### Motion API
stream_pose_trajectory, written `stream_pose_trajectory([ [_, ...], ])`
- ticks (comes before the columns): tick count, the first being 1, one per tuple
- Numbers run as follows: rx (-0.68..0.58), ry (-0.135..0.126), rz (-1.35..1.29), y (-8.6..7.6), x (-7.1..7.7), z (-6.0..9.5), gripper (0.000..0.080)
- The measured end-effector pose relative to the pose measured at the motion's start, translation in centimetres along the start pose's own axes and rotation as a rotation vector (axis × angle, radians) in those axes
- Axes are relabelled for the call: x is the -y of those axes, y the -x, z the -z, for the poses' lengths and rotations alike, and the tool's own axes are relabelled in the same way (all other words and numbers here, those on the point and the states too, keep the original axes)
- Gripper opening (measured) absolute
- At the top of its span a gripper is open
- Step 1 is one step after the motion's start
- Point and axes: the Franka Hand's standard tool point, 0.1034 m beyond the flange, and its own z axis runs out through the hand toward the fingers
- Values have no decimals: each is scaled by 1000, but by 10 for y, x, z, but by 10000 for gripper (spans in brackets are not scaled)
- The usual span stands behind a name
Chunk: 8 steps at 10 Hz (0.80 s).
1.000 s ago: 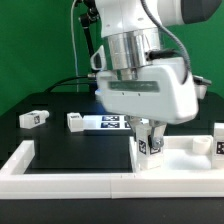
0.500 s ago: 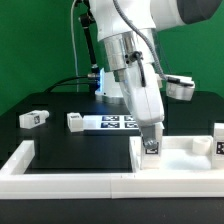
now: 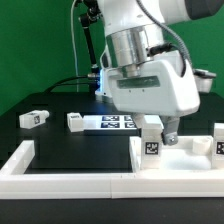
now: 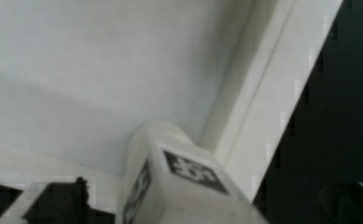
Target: Assemble square table
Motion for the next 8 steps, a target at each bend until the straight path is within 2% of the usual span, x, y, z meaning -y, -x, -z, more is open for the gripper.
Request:
stream_pose_trajectory([
  [1,-1,2,53,-1,-1,-1,646],
  [3,-19,36,417,-1,0,0,649],
  [5,5,55,698,-6,-4,0,649],
  [7,7,55,741,-6,-5,-1,649],
  [8,8,54,717,-6,-5,-1,500],
])
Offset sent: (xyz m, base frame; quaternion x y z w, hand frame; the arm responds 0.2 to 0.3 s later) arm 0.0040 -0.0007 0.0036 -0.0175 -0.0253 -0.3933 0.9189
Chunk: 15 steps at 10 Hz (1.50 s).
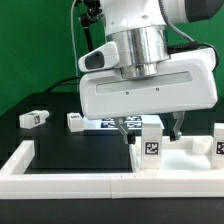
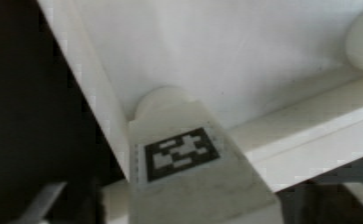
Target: Assemble square table
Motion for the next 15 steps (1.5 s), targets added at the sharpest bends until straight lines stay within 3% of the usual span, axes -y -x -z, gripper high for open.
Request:
stream_pose_trajectory([
  [1,0,0,1,0,0,0,331],
  [3,0,1,-134,0,-3,0,294],
  [5,0,2,-273,-1,-3,0,294],
  [7,8,15,-602,-1,-1,1,294],
  [8,10,10,-782,0,-1,0,294],
  [10,47,-62,-1153,0,-3,-2,294],
  [12,53,-58,-1275,1,1,-2,294],
  [15,51,-57,-1235,2,3,-3,302],
])
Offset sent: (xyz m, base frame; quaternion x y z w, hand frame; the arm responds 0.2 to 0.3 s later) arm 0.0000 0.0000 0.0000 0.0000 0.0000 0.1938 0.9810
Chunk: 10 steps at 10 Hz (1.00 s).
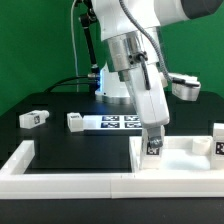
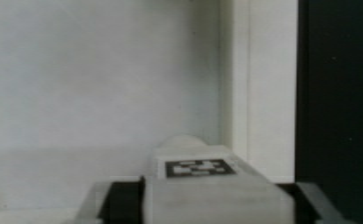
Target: Assemble square table
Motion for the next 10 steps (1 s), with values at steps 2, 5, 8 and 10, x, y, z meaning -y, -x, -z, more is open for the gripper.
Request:
stream_pose_trajectory([
  [2,-24,17,417,-1,0,1,490],
  [5,-31,27,675,-1,-2,0,647],
  [8,-61,73,1089,-8,0,1,649],
  [10,-83,110,1421,-9,6,5,649],
])
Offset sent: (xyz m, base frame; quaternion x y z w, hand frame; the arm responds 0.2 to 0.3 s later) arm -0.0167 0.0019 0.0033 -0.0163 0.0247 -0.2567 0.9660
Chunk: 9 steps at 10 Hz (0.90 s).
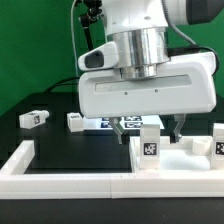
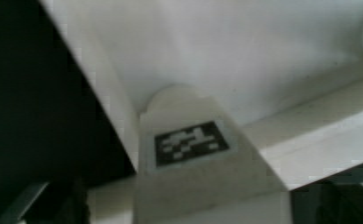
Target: Assemble square table
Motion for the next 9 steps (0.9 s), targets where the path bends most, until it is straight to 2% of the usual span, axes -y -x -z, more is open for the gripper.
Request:
stream_pose_trajectory([
  [1,-5,1,-14,0,0,-1,649],
  [3,-5,1,-33,0,-1,-1,396],
  [4,-5,-1,-64,0,0,-1,396],
  [5,-5,-3,-165,0,0,-1,289],
  [7,-6,-3,-271,0,-1,-1,289],
  [9,-5,3,-559,0,-3,0,289],
])
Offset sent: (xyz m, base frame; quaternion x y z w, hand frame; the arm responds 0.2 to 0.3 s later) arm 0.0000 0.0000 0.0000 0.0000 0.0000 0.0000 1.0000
